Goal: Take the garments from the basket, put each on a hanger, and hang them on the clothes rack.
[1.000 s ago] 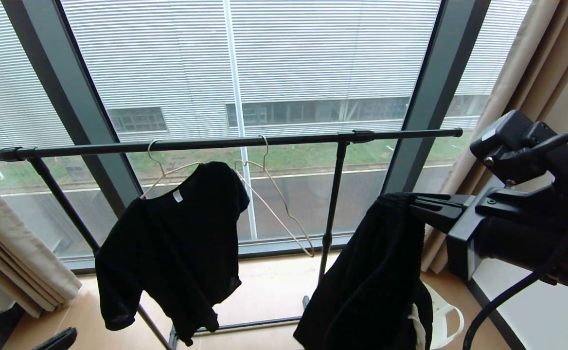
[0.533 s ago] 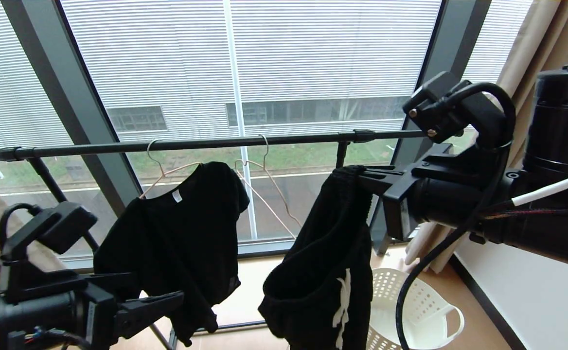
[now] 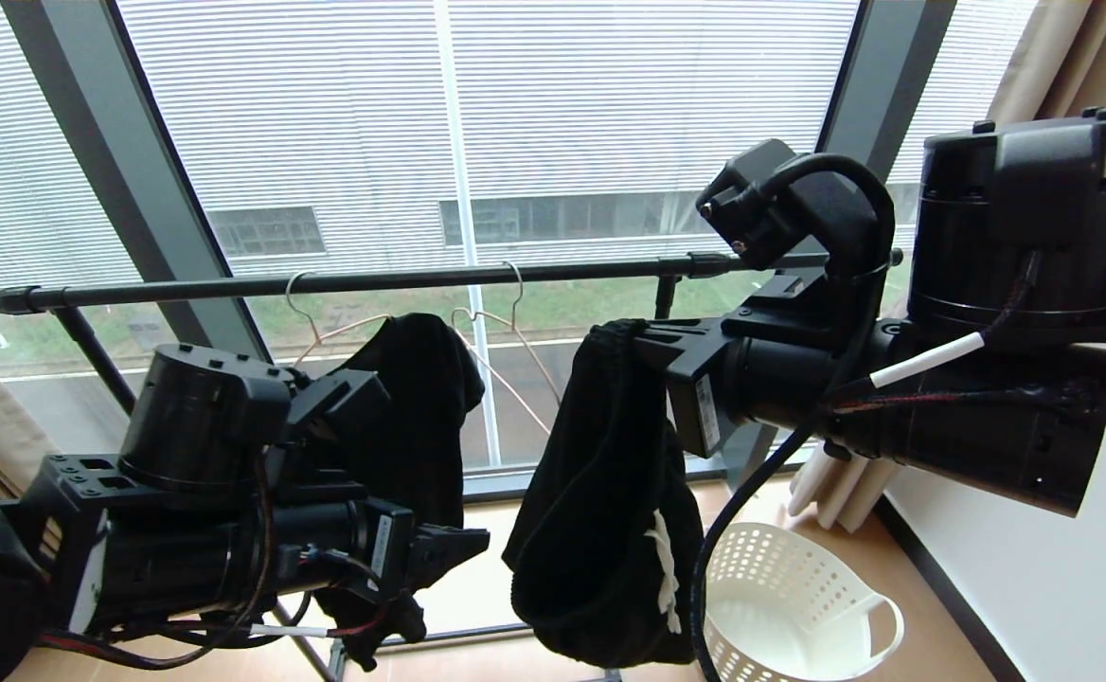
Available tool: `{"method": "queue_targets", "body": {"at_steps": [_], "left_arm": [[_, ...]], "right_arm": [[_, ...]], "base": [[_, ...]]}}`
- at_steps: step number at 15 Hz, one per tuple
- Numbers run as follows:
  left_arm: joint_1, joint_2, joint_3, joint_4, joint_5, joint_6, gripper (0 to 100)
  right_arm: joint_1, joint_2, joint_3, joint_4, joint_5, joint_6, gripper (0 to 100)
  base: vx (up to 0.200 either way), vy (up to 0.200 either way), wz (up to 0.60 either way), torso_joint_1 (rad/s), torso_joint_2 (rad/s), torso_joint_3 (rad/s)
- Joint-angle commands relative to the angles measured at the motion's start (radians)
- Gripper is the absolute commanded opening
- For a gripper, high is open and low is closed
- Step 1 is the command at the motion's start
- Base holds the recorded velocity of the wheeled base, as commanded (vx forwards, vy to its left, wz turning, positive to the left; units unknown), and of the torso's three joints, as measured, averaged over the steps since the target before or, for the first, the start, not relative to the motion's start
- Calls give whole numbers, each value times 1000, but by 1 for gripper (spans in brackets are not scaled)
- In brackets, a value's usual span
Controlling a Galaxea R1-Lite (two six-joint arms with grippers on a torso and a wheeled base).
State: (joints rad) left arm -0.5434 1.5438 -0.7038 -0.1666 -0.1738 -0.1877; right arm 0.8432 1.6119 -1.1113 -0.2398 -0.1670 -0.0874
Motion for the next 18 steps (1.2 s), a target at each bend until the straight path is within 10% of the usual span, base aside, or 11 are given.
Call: {"method": "queue_targets", "body": {"at_steps": [1,12,13,18], "left_arm": [[-30,65,-13,-10,0,-1,100],[-73,268,-5,-42,88,-35,100],[-76,266,6,-42,100,-35,0],[-87,22,40,-34,149,-72,0]], "right_arm": [[0,2,-1,-1,0,0,0],[28,-73,4,0,-8,12,0],[24,-92,11,2,-11,15,0],[-102,-178,136,-1,-85,18,0]], "base": [[0,0,0,0,0,0],[0,0,0,0,0,0],[0,0,0,0,0,0],[0,0,0,0,0,0]]}}
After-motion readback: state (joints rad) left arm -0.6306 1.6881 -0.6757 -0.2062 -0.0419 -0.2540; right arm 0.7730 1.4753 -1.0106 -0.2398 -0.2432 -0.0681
